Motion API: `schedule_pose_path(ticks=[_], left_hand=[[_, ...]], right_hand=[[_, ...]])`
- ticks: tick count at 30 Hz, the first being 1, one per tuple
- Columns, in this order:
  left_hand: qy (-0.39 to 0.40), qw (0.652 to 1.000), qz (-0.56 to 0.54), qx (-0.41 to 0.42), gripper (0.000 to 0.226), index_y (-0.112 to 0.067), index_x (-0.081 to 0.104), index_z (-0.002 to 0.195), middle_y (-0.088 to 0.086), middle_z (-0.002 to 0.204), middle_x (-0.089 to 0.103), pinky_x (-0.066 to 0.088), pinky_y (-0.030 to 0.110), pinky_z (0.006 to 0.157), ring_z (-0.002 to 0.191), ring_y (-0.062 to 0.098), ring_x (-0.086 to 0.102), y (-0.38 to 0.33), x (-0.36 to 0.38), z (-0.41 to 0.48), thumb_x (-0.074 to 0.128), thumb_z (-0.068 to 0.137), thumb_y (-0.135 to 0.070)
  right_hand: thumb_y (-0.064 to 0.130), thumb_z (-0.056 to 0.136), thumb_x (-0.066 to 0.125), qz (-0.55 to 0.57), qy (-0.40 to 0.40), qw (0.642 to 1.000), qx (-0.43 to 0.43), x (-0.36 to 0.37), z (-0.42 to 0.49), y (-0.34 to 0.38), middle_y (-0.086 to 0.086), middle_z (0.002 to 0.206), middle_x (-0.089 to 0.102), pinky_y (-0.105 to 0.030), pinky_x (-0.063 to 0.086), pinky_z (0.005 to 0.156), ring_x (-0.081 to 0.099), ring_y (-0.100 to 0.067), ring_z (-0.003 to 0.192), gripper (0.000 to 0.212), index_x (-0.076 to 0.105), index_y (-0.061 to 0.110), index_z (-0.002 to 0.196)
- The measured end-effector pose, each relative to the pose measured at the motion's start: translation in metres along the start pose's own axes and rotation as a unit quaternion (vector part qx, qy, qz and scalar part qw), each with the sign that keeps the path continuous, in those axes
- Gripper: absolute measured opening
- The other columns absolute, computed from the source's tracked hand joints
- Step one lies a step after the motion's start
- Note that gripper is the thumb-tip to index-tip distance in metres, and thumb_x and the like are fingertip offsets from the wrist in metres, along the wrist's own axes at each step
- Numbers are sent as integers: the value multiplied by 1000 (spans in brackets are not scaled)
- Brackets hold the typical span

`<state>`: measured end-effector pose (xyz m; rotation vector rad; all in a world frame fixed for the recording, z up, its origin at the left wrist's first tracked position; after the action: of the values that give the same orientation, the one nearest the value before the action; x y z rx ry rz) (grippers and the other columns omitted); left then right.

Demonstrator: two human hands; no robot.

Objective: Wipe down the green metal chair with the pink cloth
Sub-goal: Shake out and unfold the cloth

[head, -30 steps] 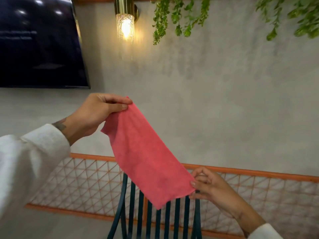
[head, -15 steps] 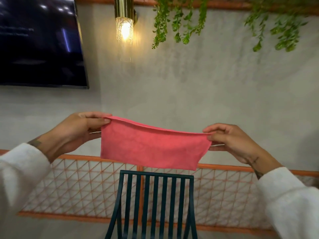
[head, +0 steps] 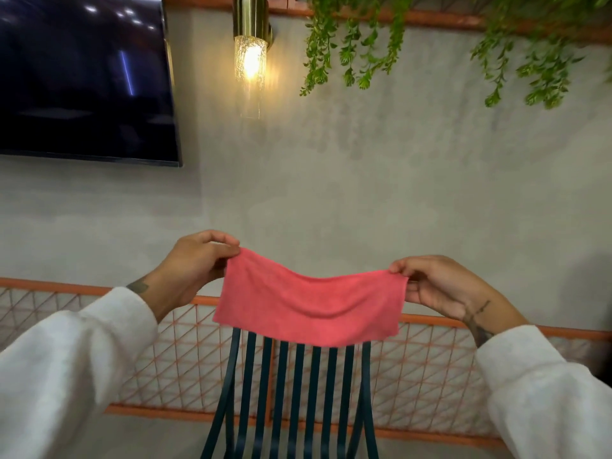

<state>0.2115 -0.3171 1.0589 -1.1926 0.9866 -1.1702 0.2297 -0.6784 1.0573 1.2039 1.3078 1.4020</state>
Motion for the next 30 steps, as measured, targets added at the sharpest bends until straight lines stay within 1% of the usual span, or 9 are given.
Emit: schedule_pose_path(ticks=[3,5,7,10,14,18,22,25,30], left_hand=[[-9,997,50,60,11,-4,70,97,17,85,67,58,28,67,73,23,62,-5,23,-4,69,86,-4],[0,994,67,86,13,-5,71,97,14,83,69,57,28,67,71,19,63,-11,37,-6,71,85,-5],[25,995,61,81,15,-5,70,99,12,80,69,56,29,68,70,18,64,-15,52,-8,71,84,-3],[68,995,46,65,18,-3,68,101,12,81,70,58,35,74,73,22,66,-15,69,-11,70,83,2],[119,990,34,74,24,-2,66,105,17,92,75,61,31,71,81,24,72,-16,81,-20,71,83,3],[146,985,42,80,24,-3,66,107,19,93,75,61,29,70,84,29,72,-20,84,-26,70,84,1],[167,982,47,75,24,-5,66,111,20,94,74,59,25,68,80,23,72,-23,81,-26,69,87,-6],[201,974,81,71,28,-9,66,112,18,92,75,59,25,73,84,23,73,-27,80,-28,73,85,-12],[234,960,133,82,43,-5,66,113,20,91,75,58,23,71,81,25,73,-29,75,-23,77,73,8]], right_hand=[[-17,87,46,-31,23,999,-7,19,-3,7,-22,91,65,-32,61,74,66,-29,91,22,66,-14,95],[-21,85,48,-64,43,997,-9,37,-2,12,-22,93,68,-30,61,75,69,-26,89,28,69,-10,100],[-20,85,55,-89,60,994,-19,53,-2,16,-16,86,71,-30,61,75,71,-22,82,26,71,-5,98],[-7,89,62,-168,85,981,-49,74,-3,18,-9,82,73,-31,60,79,71,-19,80,17,73,0,99],[17,85,76,-303,65,944,-110,94,-4,21,3,90,73,-30,52,82,66,-8,89,12,77,14,97],[27,78,83,-300,52,945,-123,101,-2,24,-4,97,75,-39,53,89,68,-17,97,10,75,21,80],[25,78,84,-311,53,942,-116,98,1,27,-11,101,75,-41,54,91,70,-23,103,17,75,13,87],[22,74,86,-328,53,936,-114,98,3,27,-13,96,75,-39,56,89,72,-22,94,23,76,7,88],[23,74,87,-307,45,941,-138,101,8,19,-9,90,77,-36,57,84,71,-16,85,14,76,15,77]])
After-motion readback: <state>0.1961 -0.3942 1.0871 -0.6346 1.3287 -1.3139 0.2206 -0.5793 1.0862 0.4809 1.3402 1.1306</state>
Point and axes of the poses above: each hand's wrist, its own z-axis towards the middle knuckle, its own x-axis out of the palm, y = z × x, the point moved 1 cm from there along z, towards the middle knuckle
